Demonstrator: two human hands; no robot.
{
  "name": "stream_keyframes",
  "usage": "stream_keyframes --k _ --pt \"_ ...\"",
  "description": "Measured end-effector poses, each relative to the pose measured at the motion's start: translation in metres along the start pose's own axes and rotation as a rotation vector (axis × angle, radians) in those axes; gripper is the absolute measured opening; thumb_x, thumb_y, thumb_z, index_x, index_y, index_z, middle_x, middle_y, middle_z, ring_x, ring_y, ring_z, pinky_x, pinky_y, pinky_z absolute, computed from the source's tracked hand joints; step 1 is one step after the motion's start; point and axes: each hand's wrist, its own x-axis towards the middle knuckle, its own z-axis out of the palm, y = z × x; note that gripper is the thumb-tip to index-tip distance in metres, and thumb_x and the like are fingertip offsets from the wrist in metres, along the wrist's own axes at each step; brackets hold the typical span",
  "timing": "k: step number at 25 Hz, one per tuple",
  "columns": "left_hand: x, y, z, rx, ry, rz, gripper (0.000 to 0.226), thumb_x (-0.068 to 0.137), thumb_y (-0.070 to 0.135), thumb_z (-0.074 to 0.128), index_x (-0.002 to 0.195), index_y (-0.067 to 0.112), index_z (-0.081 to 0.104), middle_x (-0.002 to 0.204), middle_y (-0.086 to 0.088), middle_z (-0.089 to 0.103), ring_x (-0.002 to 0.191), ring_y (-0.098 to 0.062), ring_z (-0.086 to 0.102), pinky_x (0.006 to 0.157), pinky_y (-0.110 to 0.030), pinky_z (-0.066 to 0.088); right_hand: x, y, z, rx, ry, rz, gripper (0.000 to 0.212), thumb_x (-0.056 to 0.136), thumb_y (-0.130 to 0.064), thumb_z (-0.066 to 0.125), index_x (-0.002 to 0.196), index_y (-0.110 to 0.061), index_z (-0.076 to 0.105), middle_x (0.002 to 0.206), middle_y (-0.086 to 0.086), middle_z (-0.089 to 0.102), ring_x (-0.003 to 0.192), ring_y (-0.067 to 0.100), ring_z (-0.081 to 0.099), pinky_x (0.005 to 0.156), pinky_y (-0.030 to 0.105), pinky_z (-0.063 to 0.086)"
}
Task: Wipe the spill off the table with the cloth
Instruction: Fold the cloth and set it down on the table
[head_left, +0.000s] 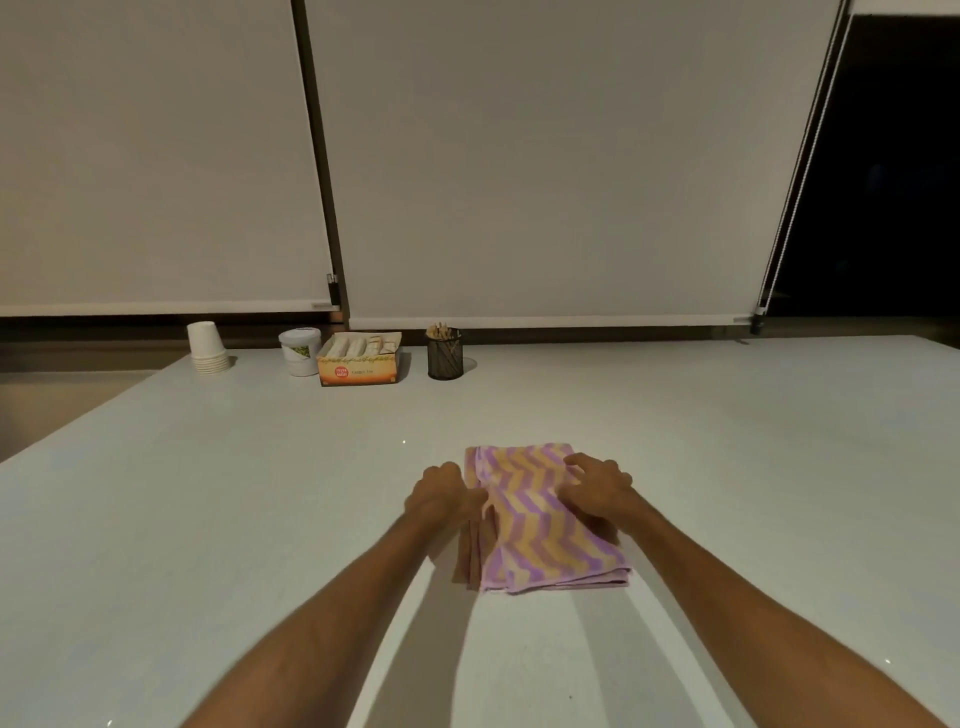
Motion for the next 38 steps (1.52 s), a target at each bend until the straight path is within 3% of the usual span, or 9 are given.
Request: stream_keyframes --k 3,6,10,12,19,25,28,32,38 --pt "-0.001 0.021 0.009 -0.208 -0.062 -0.033 0.057 0.081 0.032 0.068 0.127 0.006 0.049 0.13 -0.018 0.056 0.119 -0.034 0.056 0.091 -0.036 0.048 -0.004 0.004 -0.013 0.114 -0.11 -0.062 0.058 0.09 -0.019 0.06 0.146 -0.024 0.042 0.138 0.014 0.05 0.118 0.032 0.056 0.098 0.04 0.05" --pt "0.002 0.025 0.008 -0.496 -0.124 -0.137 0.089 0.073 0.009 0.078 0.143 0.014 0.024 0.132 -0.02 0.048 0.118 -0.038 0.054 0.091 -0.044 0.054 -0.002 0.006 -0.018 0.306 -0.15 -0.025 0.059 0.089 0.002 0.05 0.143 -0.021 0.045 0.123 0.01 0.054 0.076 0.018 0.057 0.06 0.028 0.053" --pt "0.008 0.02 -0.003 -0.895 -0.283 -0.208 0.108 0.066 -0.019 0.074 0.149 0.021 0.016 0.11 -0.017 0.054 0.096 -0.035 0.061 0.065 -0.045 0.057 0.007 0.013 -0.024 0.527 -0.292 0.036 0.066 0.087 0.002 0.061 0.144 -0.027 0.045 0.116 0.004 0.057 0.079 0.022 0.058 0.059 0.028 0.053" --pt "0.013 0.019 -0.005 -0.975 -0.41 -0.152 0.105 0.063 -0.025 0.072 0.146 0.02 0.027 0.119 -0.019 0.053 0.107 -0.042 0.06 0.074 -0.053 0.057 0.012 0.014 -0.026 0.581 -0.362 0.045 0.072 0.084 0.003 0.066 0.145 -0.029 0.044 0.118 0.005 0.056 0.086 0.024 0.058 0.067 0.031 0.054" --pt "0.033 0.014 -0.002 -0.592 -0.476 0.204 0.124 0.062 -0.005 0.084 0.153 0.033 0.009 0.159 -0.006 0.02 0.138 -0.032 0.036 0.089 -0.032 0.05 0.02 0.02 -0.04 0.335 -0.498 -0.022 0.097 0.075 -0.003 0.082 0.151 -0.034 0.031 0.144 0.0 0.035 0.12 0.03 0.051 0.073 0.035 0.06" --pt "0.041 0.005 -0.011 -0.466 -0.564 0.326 0.088 0.06 0.016 0.091 0.135 0.022 0.046 0.107 0.025 0.042 0.091 0.002 0.05 0.055 -0.006 0.05 0.021 0.021 -0.046 0.263 -0.561 -0.095 0.112 0.068 -0.01 0.088 0.154 -0.034 0.02 0.158 -0.004 0.024 0.123 0.022 0.046 0.07 0.025 0.06" --pt "0.047 0.003 -0.012 -0.455 -0.578 0.366 0.064 0.057 0.015 0.093 0.107 0.033 0.056 0.104 0.027 0.047 0.098 -0.004 0.056 0.059 -0.008 0.052 0.019 0.019 -0.048 0.273 -0.546 -0.127 0.113 0.067 -0.009 0.089 0.155 -0.033 0.022 0.157 -0.003 0.026 0.128 0.025 0.048 0.078 0.029 0.06" --pt "0.058 0.007 -0.018 -0.477 -0.518 0.387 0.1 0.056 0.013 0.093 0.142 0.014 0.042 0.137 0.016 0.042 0.13 -0.023 0.046 0.079 -0.019 0.057 0.02 0.02 -0.063 0.35 -0.516 -0.181 0.109 0.067 -0.009 0.089 0.153 -0.033 0.027 0.148 -0.005 0.038 0.12 0.024 0.059 0.081 0.034 0.06" --pt "0.085 0.055 -0.037 -0.501 -0.473 0.409 0.107 0.06 0.011 0.09 0.149 0.015 0.032 0.155 -0.001 0.031 0.126 -0.03 0.053 0.083 -0.037 0.06 0.054 0.032 -0.112 0.428 -0.488 -0.2 0.099 0.066 -0.012 0.09 0.147 -0.035 0.037 0.131 -0.016 0.047 0.11 0.02 0.065 0.076 0.032 0.06"
